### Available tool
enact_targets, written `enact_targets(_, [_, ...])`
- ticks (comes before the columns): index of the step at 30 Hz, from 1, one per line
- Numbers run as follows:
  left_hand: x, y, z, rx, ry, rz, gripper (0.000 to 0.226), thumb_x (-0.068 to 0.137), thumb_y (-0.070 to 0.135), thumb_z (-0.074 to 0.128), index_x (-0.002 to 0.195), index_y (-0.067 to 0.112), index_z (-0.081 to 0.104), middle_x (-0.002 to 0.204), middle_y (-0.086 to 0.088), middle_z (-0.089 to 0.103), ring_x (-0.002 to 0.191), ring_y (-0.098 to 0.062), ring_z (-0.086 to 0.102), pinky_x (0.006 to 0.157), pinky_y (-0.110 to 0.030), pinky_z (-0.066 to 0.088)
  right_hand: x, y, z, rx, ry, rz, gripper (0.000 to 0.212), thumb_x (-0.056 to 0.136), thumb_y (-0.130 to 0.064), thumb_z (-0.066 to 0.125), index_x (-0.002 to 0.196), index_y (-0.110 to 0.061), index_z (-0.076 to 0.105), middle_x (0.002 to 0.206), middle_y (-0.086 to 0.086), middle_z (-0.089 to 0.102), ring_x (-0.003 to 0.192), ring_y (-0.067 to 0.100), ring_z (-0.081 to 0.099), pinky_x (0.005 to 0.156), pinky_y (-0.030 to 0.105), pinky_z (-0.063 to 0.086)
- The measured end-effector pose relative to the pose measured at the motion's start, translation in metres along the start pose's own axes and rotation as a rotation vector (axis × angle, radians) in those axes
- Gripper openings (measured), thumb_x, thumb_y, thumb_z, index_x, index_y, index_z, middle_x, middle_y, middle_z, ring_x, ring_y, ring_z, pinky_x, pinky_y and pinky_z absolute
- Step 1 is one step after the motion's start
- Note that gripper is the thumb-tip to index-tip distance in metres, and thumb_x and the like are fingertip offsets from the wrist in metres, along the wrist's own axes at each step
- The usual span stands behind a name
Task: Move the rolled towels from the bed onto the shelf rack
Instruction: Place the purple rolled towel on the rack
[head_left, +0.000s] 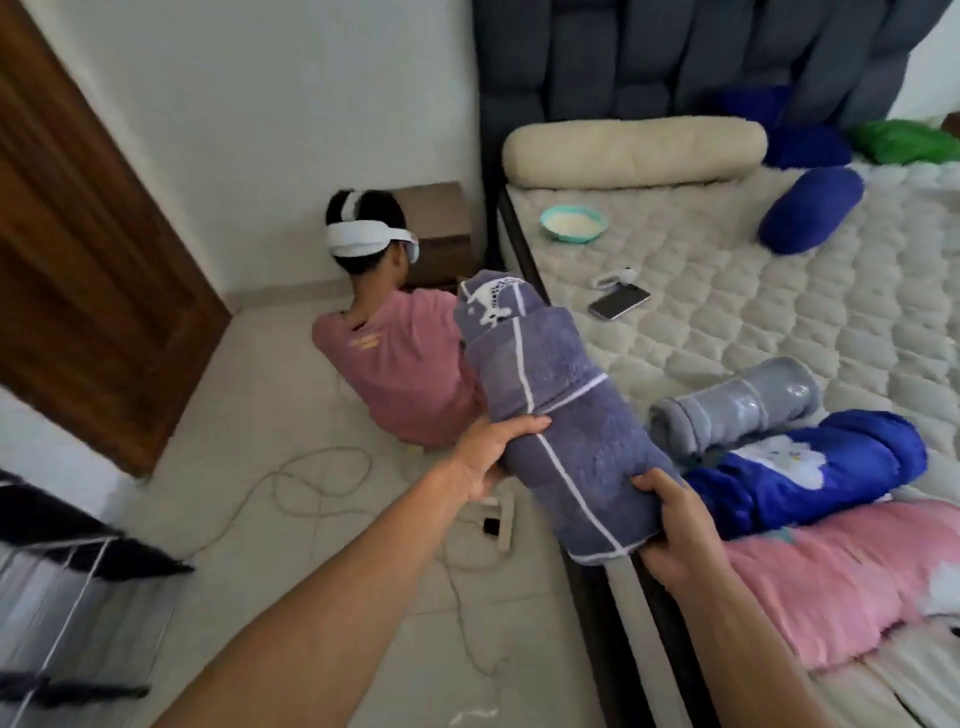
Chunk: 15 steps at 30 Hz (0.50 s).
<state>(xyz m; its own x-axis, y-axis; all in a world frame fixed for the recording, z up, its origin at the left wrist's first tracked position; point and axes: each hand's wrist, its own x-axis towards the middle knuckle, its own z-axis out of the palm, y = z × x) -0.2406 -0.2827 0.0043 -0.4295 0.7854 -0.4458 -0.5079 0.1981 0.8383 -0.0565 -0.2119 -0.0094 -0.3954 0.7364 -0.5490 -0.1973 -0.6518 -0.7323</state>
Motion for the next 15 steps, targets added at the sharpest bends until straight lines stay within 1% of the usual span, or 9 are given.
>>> enact_targets(2, [-0.037, 0.012, -0.049, 0.023, 0.095, 0.059, 0.045, 0.07, 0.022, 0.08, 0.111, 0.02, 0.064, 0.1, 0.0, 0.072, 0.093, -0.02, 0.066, 0.081, -0.038, 0.057, -0.018, 0.017, 0.037, -0.064, -0.115, 0.025, 0.036, 0.075, -0.002, 0.053, 0.109, -0.004, 0.065, 0.106, 0.017, 0.071, 0.091, 0.03, 0.067, 0.067, 0.033, 0.052])
enact_targets(3, [-0.058, 0.017, -0.075, 0.013, 0.147, 0.086, 0.039, 0.077, 0.026, 0.075, 0.114, 0.02, 0.062, 0.1, 0.001, 0.071, 0.092, -0.019, 0.066, 0.078, -0.038, 0.056, -0.029, 0.027, 0.057, -0.092, -0.161, 0.032, 0.032, 0.076, -0.002, 0.052, 0.105, -0.005, 0.066, 0.105, 0.017, 0.071, 0.087, 0.029, 0.067, 0.065, 0.032, 0.051])
enact_targets(5, [-0.106, 0.024, -0.126, -0.06, 0.235, 0.141, 0.033, 0.085, 0.033, 0.067, 0.115, 0.021, 0.062, 0.098, 0.0, 0.072, 0.089, -0.018, 0.066, 0.079, -0.039, 0.055, -0.054, 0.054, 0.097, -0.158, -0.253, 0.041, 0.03, 0.077, -0.002, 0.051, 0.103, -0.004, 0.066, 0.105, 0.019, 0.069, 0.084, 0.029, 0.066, 0.065, 0.032, 0.051])
enact_targets(7, [-0.159, 0.026, -0.178, -0.168, 0.32, 0.194, 0.036, 0.085, 0.038, 0.065, 0.116, 0.019, 0.064, 0.101, -0.001, 0.074, 0.091, -0.019, 0.069, 0.081, -0.04, 0.056, -0.086, 0.089, 0.137, -0.219, -0.343, 0.04, 0.037, 0.075, -0.001, 0.051, 0.109, -0.003, 0.065, 0.108, 0.02, 0.069, 0.088, 0.032, 0.066, 0.066, 0.032, 0.052])
enact_targets(8, [-0.187, 0.024, -0.203, -0.211, 0.361, 0.214, 0.039, 0.084, 0.039, 0.066, 0.117, 0.019, 0.064, 0.106, -0.002, 0.074, 0.096, -0.02, 0.069, 0.084, -0.042, 0.056, -0.103, 0.109, 0.154, -0.245, -0.387, 0.037, 0.038, 0.074, -0.001, 0.052, 0.11, -0.003, 0.065, 0.108, 0.02, 0.069, 0.092, 0.032, 0.066, 0.067, 0.033, 0.053])
enact_targets(10, [-0.242, 0.016, -0.248, -0.273, 0.447, 0.238, 0.044, 0.082, 0.041, 0.068, 0.121, 0.021, 0.063, 0.115, -0.001, 0.072, 0.108, -0.022, 0.066, 0.091, -0.047, 0.055, -0.139, 0.15, 0.183, -0.285, -0.478, 0.027, 0.035, 0.074, 0.001, 0.053, 0.105, -0.007, 0.066, 0.109, 0.019, 0.07, 0.095, 0.033, 0.066, 0.069, 0.034, 0.053])
enact_targets(11, [-0.268, 0.011, -0.268, -0.296, 0.493, 0.244, 0.044, 0.081, 0.041, 0.069, 0.121, 0.022, 0.063, 0.115, 0.0, 0.072, 0.109, -0.022, 0.065, 0.091, -0.048, 0.054, -0.155, 0.168, 0.197, -0.312, -0.525, 0.02, 0.034, 0.076, 0.002, 0.053, 0.106, -0.007, 0.066, 0.11, 0.018, 0.07, 0.096, 0.033, 0.066, 0.07, 0.034, 0.053])
enact_targets(13, [-0.317, 0.0, -0.304, -0.35, 0.578, 0.257, 0.042, 0.081, 0.04, 0.069, 0.119, 0.023, 0.063, 0.114, 0.001, 0.072, 0.11, -0.023, 0.064, 0.091, -0.05, 0.053, -0.184, 0.205, 0.221, -0.381, -0.617, 0.022, 0.039, 0.078, 0.004, 0.053, 0.115, -0.005, 0.062, 0.114, 0.017, 0.068, 0.102, 0.034, 0.065, 0.072, 0.035, 0.053])
enact_targets(15, [-0.359, -0.008, -0.336, -0.407, 0.644, 0.268, 0.044, 0.078, 0.039, 0.072, 0.119, 0.024, 0.063, 0.12, -0.002, 0.07, 0.115, -0.026, 0.062, 0.094, -0.056, 0.05, -0.21, 0.236, 0.245, -0.422, -0.69, 0.037, 0.04, 0.08, 0.004, 0.053, 0.119, -0.003, 0.058, 0.116, 0.018, 0.067, 0.103, 0.034, 0.065, 0.07, 0.034, 0.053])
